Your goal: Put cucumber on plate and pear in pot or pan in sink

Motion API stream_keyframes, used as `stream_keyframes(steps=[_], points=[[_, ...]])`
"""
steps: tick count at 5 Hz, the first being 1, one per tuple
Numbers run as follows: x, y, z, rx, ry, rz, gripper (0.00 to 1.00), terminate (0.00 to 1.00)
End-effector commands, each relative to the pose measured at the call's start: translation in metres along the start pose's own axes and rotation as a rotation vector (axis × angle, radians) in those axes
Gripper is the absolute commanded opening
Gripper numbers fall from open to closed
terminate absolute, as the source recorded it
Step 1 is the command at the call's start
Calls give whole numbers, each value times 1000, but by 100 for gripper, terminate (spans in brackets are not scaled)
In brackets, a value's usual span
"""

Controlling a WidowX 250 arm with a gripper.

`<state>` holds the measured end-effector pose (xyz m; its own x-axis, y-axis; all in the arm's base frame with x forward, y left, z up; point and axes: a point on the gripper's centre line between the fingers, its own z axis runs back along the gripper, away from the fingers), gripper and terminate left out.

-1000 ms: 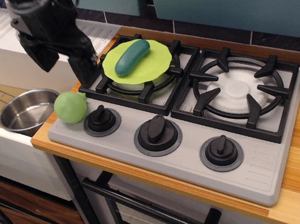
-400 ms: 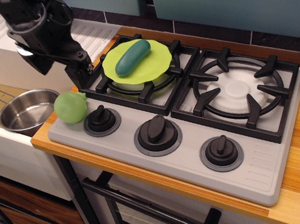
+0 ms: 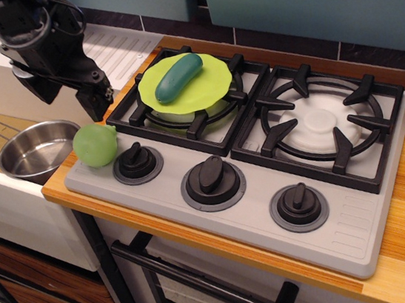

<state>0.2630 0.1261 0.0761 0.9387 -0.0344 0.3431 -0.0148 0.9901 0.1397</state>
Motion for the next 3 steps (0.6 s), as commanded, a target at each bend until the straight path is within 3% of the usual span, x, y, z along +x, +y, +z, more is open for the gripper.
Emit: stream_keyframes(steps=[1,3], points=[[5,1,-4,28,-26,49,100,0],[-3,-12,-14,5,-29,79,100,0]])
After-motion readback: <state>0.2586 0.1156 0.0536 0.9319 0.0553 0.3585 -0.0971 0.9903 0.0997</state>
